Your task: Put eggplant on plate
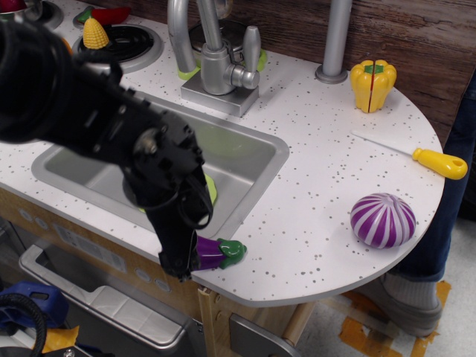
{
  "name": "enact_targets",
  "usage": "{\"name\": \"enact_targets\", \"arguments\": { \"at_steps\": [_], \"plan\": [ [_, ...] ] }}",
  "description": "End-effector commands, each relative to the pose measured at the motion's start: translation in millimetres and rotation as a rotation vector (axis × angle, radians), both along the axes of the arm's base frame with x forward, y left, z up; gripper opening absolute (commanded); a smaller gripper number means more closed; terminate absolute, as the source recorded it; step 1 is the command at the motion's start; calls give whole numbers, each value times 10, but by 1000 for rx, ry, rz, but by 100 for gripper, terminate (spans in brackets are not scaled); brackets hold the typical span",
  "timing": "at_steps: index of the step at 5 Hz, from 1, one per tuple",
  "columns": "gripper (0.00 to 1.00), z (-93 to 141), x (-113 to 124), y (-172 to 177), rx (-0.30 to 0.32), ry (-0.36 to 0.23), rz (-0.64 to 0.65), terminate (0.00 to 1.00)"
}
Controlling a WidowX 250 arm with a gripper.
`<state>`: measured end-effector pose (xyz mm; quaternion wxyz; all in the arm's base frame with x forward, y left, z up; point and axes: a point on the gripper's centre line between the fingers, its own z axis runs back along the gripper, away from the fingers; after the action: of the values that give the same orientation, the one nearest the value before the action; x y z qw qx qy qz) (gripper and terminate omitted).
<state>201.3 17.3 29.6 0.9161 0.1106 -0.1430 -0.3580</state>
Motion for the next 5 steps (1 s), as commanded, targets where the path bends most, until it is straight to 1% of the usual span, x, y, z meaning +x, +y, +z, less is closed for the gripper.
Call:
{"name": "enact_targets", "arguments": {
  "at_steps": [1,4,5],
  "plan": [
    [100,-54,55,61,-27,-67,-42,0],
    [100,-305,105,142,-78,-119,-55,0],
    [100,-337,98,147,-98,-114,-42,0]
  ]
}}
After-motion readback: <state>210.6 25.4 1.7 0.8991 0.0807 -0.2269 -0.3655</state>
